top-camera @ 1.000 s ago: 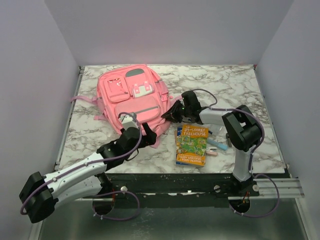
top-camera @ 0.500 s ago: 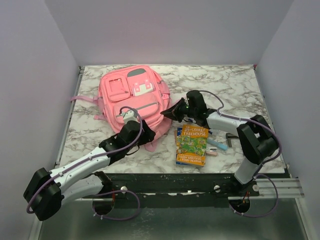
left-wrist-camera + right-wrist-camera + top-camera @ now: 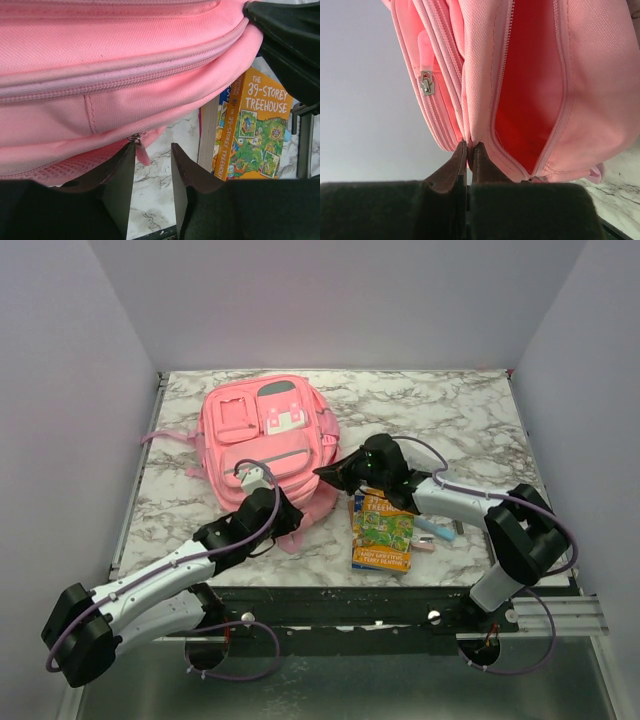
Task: Pack the student bag
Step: Unzip the student bag at the center of the board.
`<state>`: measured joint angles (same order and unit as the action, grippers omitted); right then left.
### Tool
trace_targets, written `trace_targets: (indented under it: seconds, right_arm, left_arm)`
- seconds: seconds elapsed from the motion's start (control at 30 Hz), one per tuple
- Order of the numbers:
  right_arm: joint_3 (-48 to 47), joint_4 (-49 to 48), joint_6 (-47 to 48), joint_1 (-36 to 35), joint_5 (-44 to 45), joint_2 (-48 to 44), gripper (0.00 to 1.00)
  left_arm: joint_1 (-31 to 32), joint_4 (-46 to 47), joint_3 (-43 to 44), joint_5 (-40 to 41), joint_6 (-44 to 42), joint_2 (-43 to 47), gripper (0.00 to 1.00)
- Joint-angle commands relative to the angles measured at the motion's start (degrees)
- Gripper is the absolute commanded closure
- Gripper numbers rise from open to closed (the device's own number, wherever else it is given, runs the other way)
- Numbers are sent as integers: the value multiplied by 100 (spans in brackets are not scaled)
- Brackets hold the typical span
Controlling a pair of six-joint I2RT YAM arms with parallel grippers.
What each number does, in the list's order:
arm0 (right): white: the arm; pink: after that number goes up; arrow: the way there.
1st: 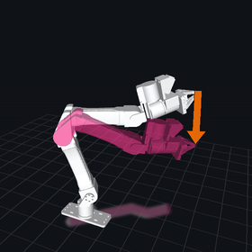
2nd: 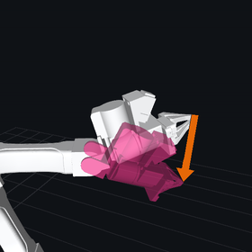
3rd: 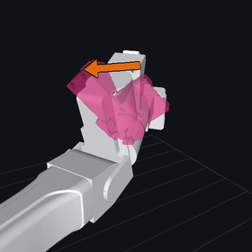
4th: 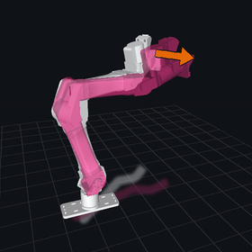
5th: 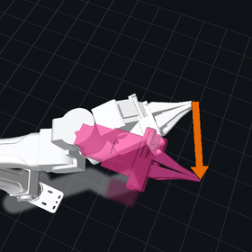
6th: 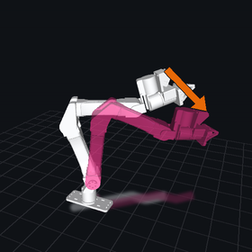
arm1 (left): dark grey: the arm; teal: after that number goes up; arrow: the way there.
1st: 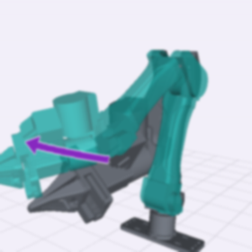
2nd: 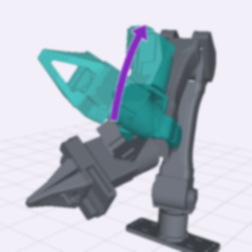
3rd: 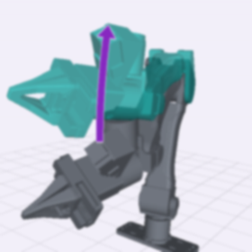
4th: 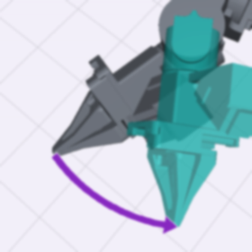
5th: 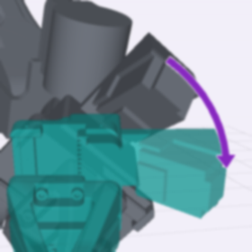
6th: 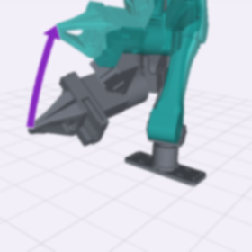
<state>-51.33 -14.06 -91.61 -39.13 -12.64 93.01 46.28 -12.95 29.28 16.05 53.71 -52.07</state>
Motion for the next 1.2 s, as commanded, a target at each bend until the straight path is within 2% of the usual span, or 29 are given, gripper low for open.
trace_targets:
  seconds: [0.0, 0.03, 0.13, 0.37, 0.47, 0.6, 0.7, 0.87, 0.97, 1.07, 1.17]
  right_arm:
    - [-211, -453, -216, -41, 302, -239, 100]
    - [-190, -448, -199, -36, 352, -240, 100]
    - [-67, -664, -303, -33, 238, -196, 100]
    - [-5, -525, -194, -51, 293, -321, 100]
    - [-11, -491, -181, -50, 305, -347, 100]
    - [-86, -314, 44, -43, 359, -369, 100]
    - [-80, -182, 386, 137, 153, -389, 100]
    - [-139, -301, 1478, 909, -837, -337, 100]
    - [-785, 158, 2607, 1502, -1978, 115, 100]
    - [-1449, 329, 3257, 1789, -3092, 681, 99]
    - [-2503, 1701, 4291, 1793, -3759, 1242, 99]
  left_arm:
    - [115, -276, 133, 84, 95, -111, 64]
    - [140, -303, 125, 17, 80, -82, 64]
    - [223, -298, -59, 20, 148, 25, 55]
    - [208, -241, 168, 449, 131, -591, 57]
    - [171, -450, 526, 572, -56, -963, 65]
    - [154, -682, 716, 738, -39, -1253, 83]
    - [147, -1037, 828, 941, -89, -1355, 100]
    - [36, -1759, 601, 1704, 132, -1283, 100]
    - [-118, -2192, 387, 2065, 281, -934, 100]
    - [-389, -1856, 190, 1681, -27, -339, 100]
    - [-417, -1949, 244, 1566, -80, 66, 100]
